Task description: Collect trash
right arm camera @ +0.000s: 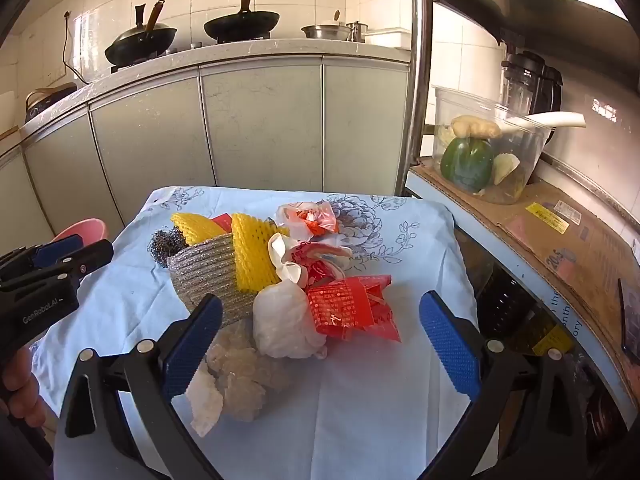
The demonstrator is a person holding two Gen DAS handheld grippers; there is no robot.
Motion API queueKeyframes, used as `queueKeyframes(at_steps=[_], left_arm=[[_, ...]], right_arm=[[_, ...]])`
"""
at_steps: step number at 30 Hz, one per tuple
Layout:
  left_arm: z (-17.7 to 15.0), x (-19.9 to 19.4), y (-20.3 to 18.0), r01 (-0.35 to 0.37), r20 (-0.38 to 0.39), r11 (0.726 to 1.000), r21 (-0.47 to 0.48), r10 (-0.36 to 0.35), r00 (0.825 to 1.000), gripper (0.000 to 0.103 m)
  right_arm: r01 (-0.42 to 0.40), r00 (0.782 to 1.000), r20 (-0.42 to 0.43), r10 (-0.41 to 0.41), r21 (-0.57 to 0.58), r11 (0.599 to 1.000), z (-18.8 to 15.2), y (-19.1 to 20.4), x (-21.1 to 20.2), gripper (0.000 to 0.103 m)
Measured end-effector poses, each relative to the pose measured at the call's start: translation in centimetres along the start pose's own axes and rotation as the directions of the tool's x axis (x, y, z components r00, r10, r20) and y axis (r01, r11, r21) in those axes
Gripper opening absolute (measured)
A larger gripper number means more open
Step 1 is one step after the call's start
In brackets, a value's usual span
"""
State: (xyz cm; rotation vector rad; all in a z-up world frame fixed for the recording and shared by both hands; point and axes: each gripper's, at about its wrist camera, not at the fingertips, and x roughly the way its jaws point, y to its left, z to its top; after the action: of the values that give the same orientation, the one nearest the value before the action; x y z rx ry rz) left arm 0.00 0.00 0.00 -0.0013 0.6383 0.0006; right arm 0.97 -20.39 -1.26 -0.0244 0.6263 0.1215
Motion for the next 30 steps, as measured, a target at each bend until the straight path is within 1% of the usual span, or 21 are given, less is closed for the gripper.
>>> queueKeyframes(at_steps=[30], left_arm=[[-0.01, -0.04, 0.01, 0.002, 0.007, 1.0, -0.001, -0.002, 1.0, 0.051]], right_arm=[[0.004, 1.0, -0.001, -0.004, -0.005, 1.0, -0.13, 0.0, 0.06, 0.099]])
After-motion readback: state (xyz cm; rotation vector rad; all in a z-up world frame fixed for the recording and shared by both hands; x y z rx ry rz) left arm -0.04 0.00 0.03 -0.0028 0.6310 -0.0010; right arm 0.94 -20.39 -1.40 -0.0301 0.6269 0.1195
